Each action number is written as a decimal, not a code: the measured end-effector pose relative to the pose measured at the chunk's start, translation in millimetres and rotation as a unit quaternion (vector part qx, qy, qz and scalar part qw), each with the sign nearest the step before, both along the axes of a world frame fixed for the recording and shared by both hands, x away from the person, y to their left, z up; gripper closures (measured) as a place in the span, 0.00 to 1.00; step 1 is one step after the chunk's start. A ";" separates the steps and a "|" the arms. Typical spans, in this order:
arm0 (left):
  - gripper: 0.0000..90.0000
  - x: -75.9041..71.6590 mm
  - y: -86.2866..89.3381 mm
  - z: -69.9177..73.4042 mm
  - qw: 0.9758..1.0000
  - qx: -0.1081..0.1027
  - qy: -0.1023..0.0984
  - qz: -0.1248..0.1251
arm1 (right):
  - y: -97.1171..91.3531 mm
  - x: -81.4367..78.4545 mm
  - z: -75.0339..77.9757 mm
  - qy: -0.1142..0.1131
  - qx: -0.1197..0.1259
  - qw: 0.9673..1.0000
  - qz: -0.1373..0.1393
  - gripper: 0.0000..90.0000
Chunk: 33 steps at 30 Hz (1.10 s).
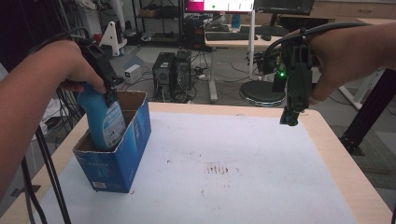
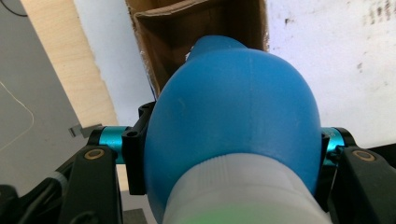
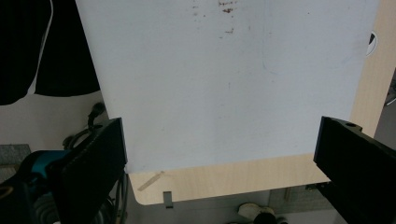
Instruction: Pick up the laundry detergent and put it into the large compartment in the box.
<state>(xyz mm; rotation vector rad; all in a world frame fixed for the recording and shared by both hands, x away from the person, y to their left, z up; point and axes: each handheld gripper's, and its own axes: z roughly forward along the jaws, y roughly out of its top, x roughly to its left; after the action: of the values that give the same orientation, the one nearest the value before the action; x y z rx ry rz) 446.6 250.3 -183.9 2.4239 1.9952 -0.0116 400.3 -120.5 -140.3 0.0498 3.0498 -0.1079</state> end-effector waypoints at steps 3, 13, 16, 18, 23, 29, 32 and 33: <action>0.42 1.4 -1.4 -12.5 1.000 -0.001 0.000 -0.013 | 0.6 1.6 -1.7 -0.001 0.002 1.000 0.004 0.02; 0.42 5.6 -5.5 -45.3 0.996 0.004 0.009 -0.089 | 0.7 4.4 -5.0 0.000 0.003 1.000 0.002 0.02; 0.42 5.7 -6.6 -51.4 0.993 0.010 0.008 -0.115 | -0.6 5.2 -5.4 -0.001 0.005 1.000 0.004 0.02; 0.42 6.1 -6.5 -55.9 0.991 0.014 0.009 -0.132 | -1.5 5.2 -5.9 -0.001 0.004 1.000 0.003 0.02; 0.42 5.0 -6.1 -68.2 0.985 0.017 0.013 -0.174 | -3.1 6.3 -7.2 -0.002 0.003 1.000 0.001 0.02; 0.42 3.5 -5.9 -79.9 0.981 0.010 0.015 -0.194 | -3.1 5.5 -7.0 -0.002 0.006 1.000 0.003 0.02; 0.42 2.7 -7.1 -87.5 0.978 0.009 0.014 -0.207 | -3.2 5.1 -7.3 -0.003 0.009 1.000 0.004 0.02; 0.42 3.0 -7.1 -88.7 0.976 0.012 0.017 -0.216 | -3.6 4.9 -8.1 -0.002 0.010 1.000 0.003 0.02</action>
<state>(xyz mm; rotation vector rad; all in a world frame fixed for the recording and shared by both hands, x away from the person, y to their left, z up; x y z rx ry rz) 449.6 243.2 -272.6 2.8338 1.4438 -0.0303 405.3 -124.1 -148.4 0.0419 3.0469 -0.0783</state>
